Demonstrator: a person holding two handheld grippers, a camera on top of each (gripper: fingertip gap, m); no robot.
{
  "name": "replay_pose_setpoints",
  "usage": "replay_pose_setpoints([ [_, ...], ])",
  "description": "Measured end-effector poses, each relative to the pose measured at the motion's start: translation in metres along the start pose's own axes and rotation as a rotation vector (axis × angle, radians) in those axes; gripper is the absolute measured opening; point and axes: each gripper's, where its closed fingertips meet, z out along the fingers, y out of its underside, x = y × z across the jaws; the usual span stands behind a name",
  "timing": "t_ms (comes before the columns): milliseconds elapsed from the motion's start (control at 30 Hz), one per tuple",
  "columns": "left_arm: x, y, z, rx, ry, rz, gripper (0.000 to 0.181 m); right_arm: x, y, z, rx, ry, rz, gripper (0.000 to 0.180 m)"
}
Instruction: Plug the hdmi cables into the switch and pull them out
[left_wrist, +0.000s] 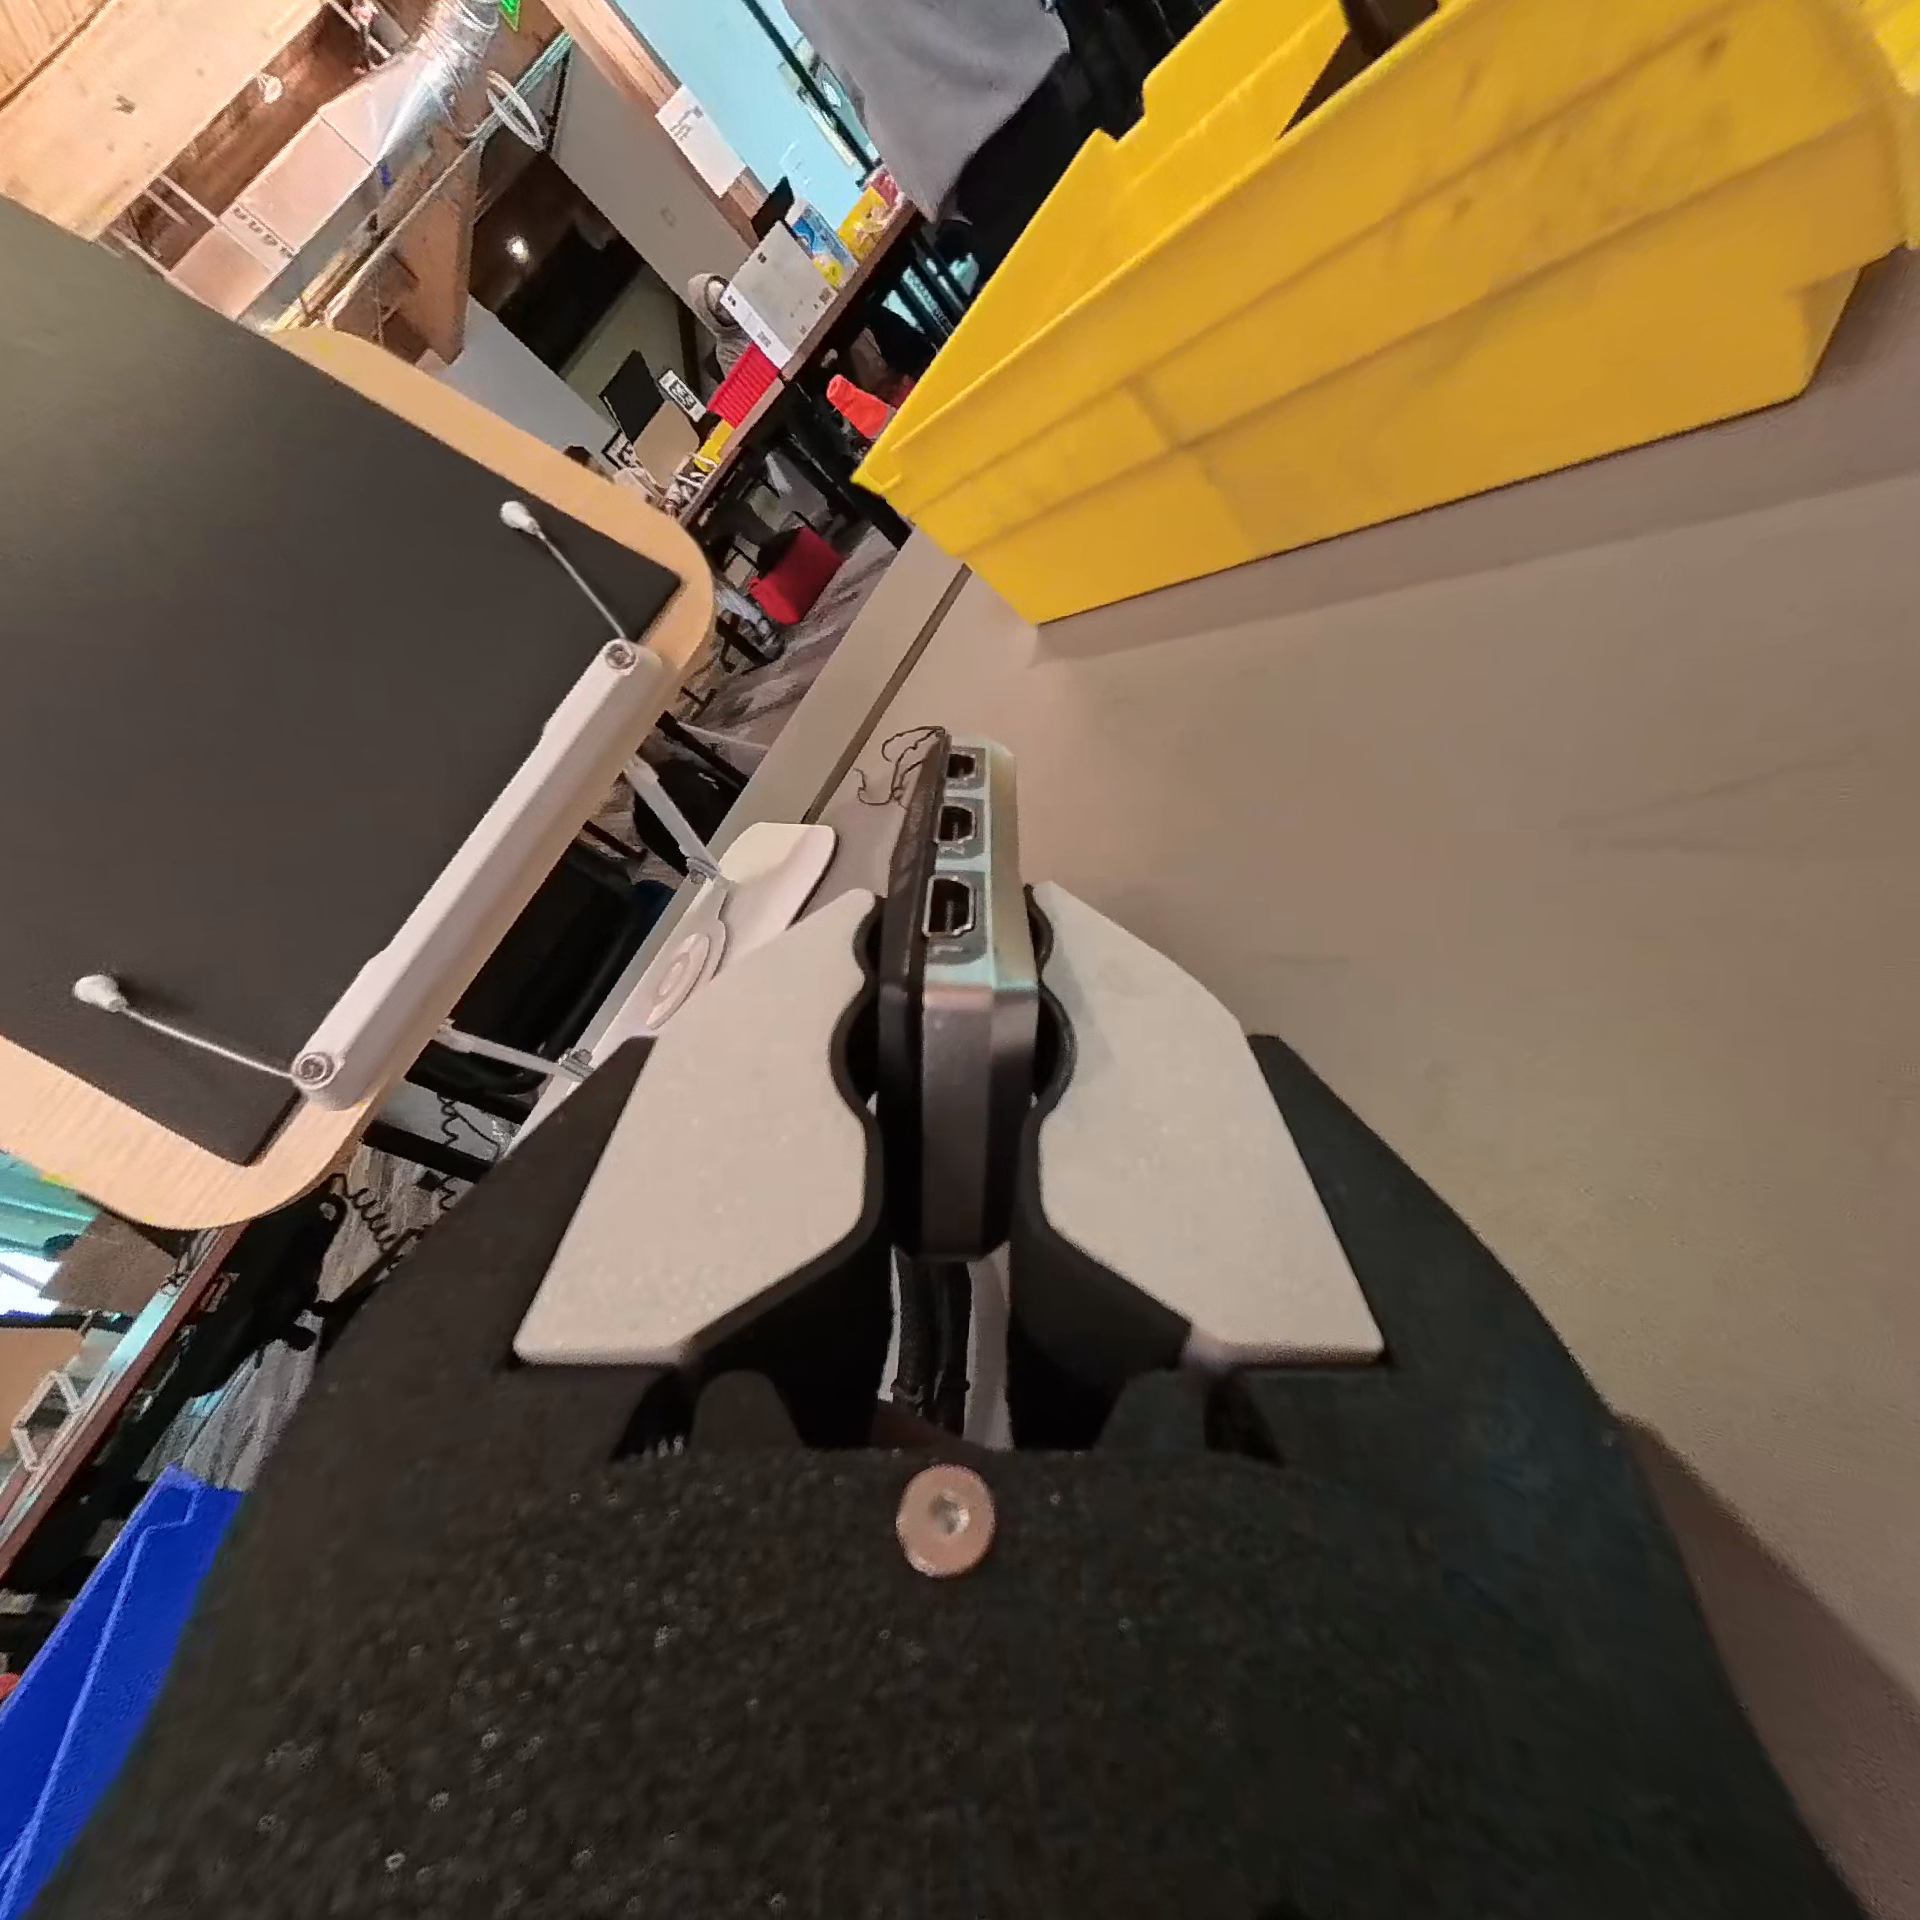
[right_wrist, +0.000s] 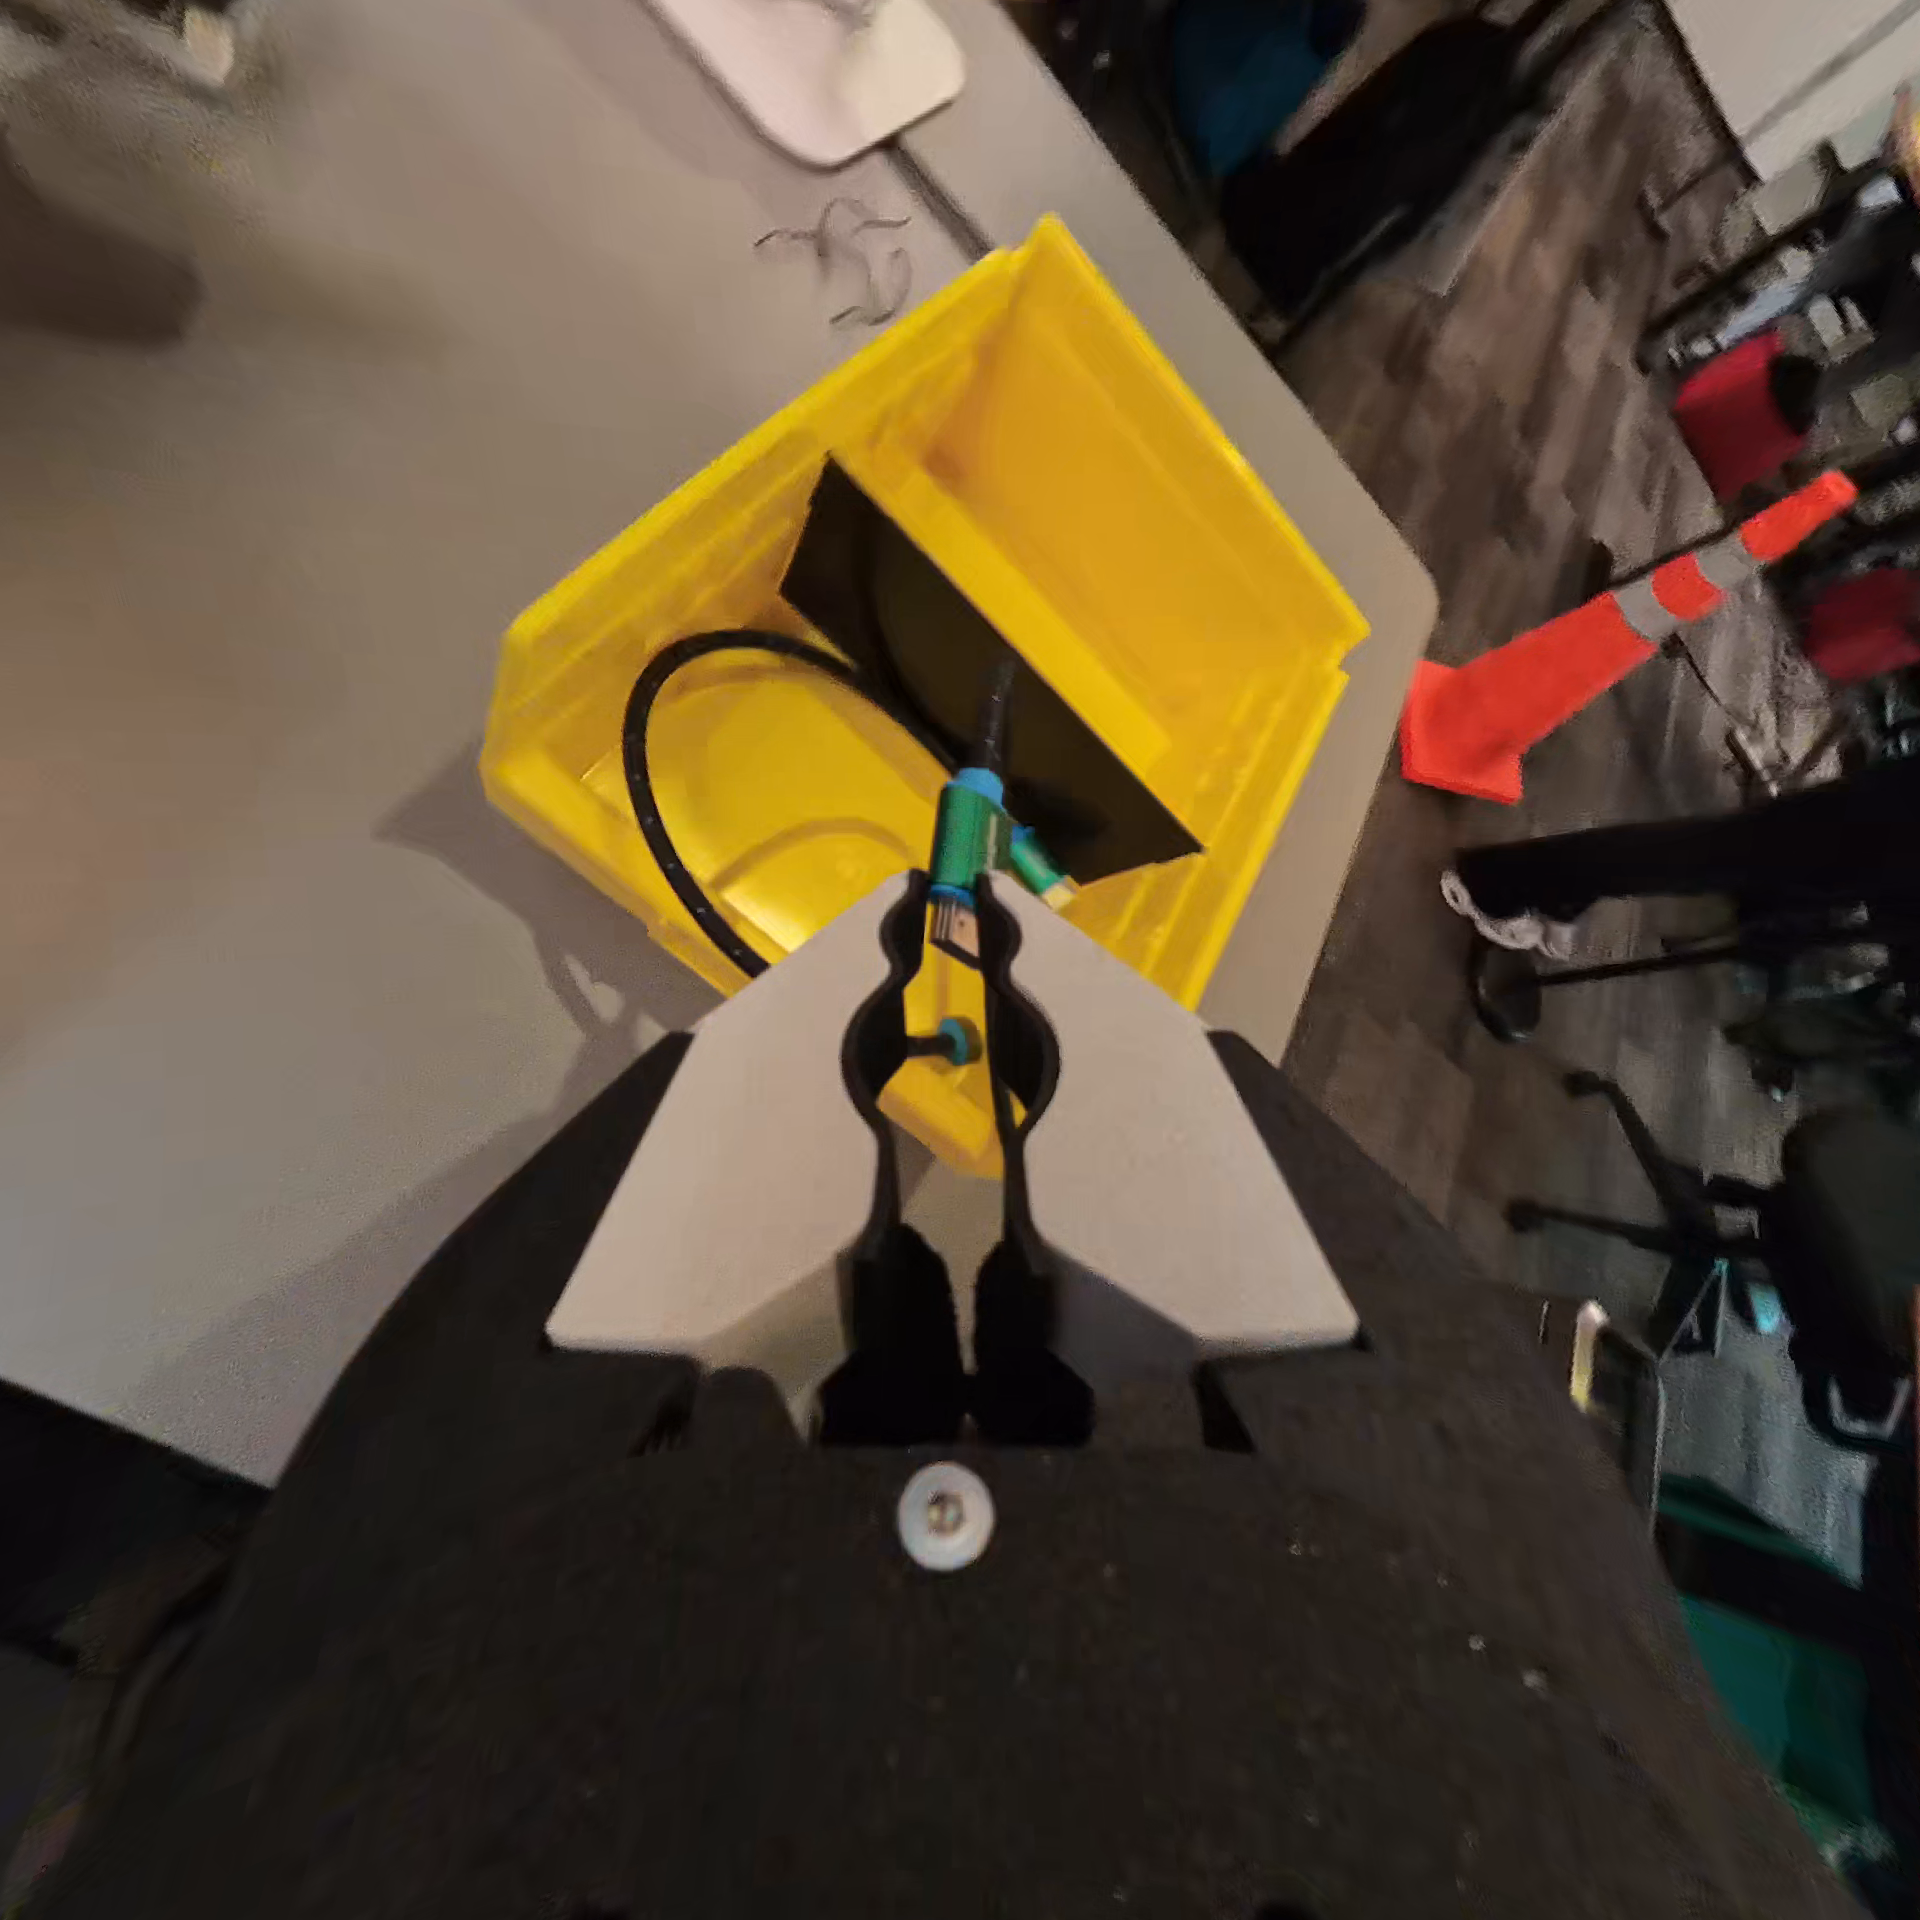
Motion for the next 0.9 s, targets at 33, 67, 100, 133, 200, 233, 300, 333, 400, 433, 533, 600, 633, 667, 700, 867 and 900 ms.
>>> replay_pose_setpoints([
  [33, 0.001, 0.000, 0.000, -0.002, 0.004, 0.002, 0.023, -0.006, 0.004, 0.012, 0.006, -0.020, -0.007, 0.008],
  [67, 0.002, 0.001, 0.000, -0.005, 0.008, 0.003, 0.022, -0.015, 0.010, 0.025, -0.011, -0.066, 0.011, 0.003],
  [100, 0.002, 0.002, 0.001, -0.008, 0.013, 0.002, 0.023, -0.028, 0.014, 0.037, -0.028, -0.131, 0.028, 0.000],
  [133, 0.003, 0.003, 0.001, -0.011, 0.017, 0.001, 0.022, -0.038, 0.016, 0.046, -0.037, -0.176, 0.040, 0.000],
  [200, 0.004, 0.003, 0.002, -0.015, 0.022, 0.003, 0.022, -0.055, 0.021, 0.062, -0.062, -0.241, 0.048, 0.000],
  [233, 0.004, 0.004, 0.001, -0.016, 0.024, 0.006, 0.022, -0.060, 0.021, 0.068, -0.064, -0.250, 0.050, 0.000],
  [300, 0.005, 0.004, 0.002, -0.019, 0.029, 0.009, 0.022, -0.065, 0.023, 0.079, -0.065, -0.246, 0.048, 0.000],
  [333, 0.006, 0.005, 0.002, -0.021, 0.032, 0.011, 0.022, -0.067, 0.024, 0.082, -0.065, -0.248, 0.048, 0.000],
  [400, 0.007, 0.004, 0.002, -0.018, 0.033, 0.012, 0.022, -0.067, 0.022, 0.081, -0.053, -0.245, 0.060, 0.002],
  [433, 0.006, 0.003, 0.001, -0.009, 0.029, 0.009, 0.022, -0.065, 0.017, 0.078, -0.030, -0.245, 0.081, 0.005],
  [533, -0.002, -0.005, -0.003, 0.038, 0.006, -0.019, 0.022, -0.063, -0.015, 0.055, 0.098, -0.300, 0.179, 0.015],
  [600, -0.008, -0.013, -0.008, 0.090, -0.022, -0.026, 0.023, -0.067, -0.050, 0.036, 0.244, -0.369, 0.282, 0.021],
  [633, -0.012, -0.019, -0.012, 0.132, -0.038, -0.023, 0.023, -0.072, -0.069, 0.029, 0.327, -0.419, 0.356, 0.023],
  [667, -0.015, -0.028, -0.017, 0.184, -0.054, -0.014, 0.023, -0.079, -0.087, 0.025, 0.402, -0.481, 0.440, 0.025],
  [700, -0.016, -0.037, -0.024, 0.249, -0.064, -0.001, 0.023, -0.090, -0.102, 0.023, 0.461, -0.564, 0.532, 0.027],
  [867, -0.010, -0.081, -0.058, 0.523, -0.043, 0.003, 0.023, -0.183, -0.134, 0.037, 0.382, -1.074, 0.697, 0.088],
  [900, -0.008, -0.086, -0.062, 0.555, -0.036, 0.005, 0.023, -0.195, -0.138, 0.036, 0.378, -1.135, 0.697, 0.089],
])
